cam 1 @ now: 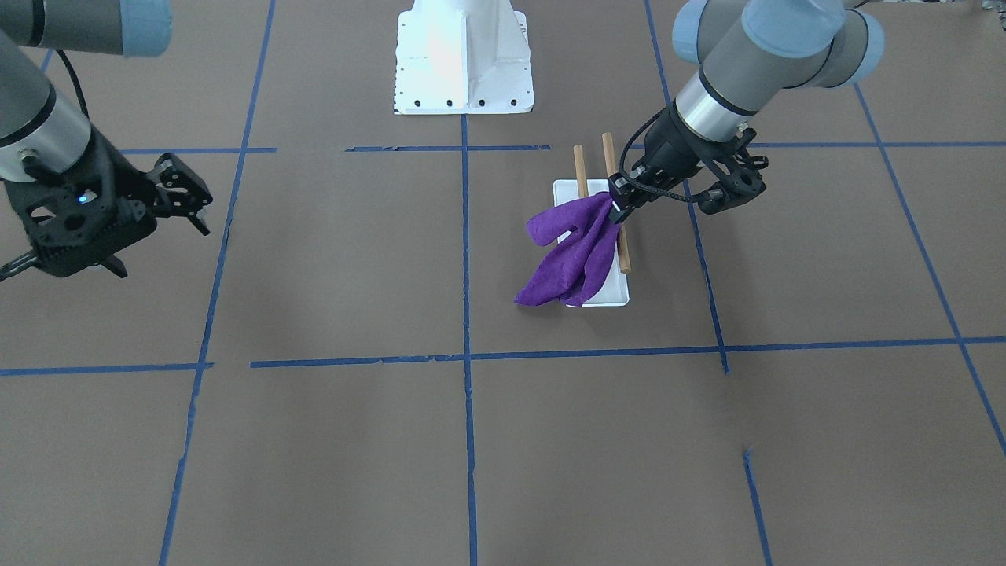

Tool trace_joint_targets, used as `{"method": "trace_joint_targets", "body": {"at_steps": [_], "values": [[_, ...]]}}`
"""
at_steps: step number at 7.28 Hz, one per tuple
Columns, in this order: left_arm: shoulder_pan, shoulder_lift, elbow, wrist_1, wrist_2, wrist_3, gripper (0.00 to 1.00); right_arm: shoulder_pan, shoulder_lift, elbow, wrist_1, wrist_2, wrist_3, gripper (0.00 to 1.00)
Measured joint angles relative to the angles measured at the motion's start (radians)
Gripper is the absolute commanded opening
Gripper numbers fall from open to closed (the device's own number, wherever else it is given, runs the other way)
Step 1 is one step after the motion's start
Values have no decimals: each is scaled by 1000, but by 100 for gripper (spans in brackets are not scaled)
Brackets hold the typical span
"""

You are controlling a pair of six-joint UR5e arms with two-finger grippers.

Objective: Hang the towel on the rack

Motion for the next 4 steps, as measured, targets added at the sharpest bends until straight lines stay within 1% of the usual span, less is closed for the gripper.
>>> {"method": "trace_joint_targets", "body": {"at_steps": [2,3,4], "values": [[-36,76,-14,9,2,145,0,73,-41,-55,-5,-8,-142,100],[-43,91,-10,10,3,178,0,95,-55,-68,-5,-10,-188,100],[-45,97,-4,10,5,191,37,109,-64,-73,-5,-10,-216,100]]}}
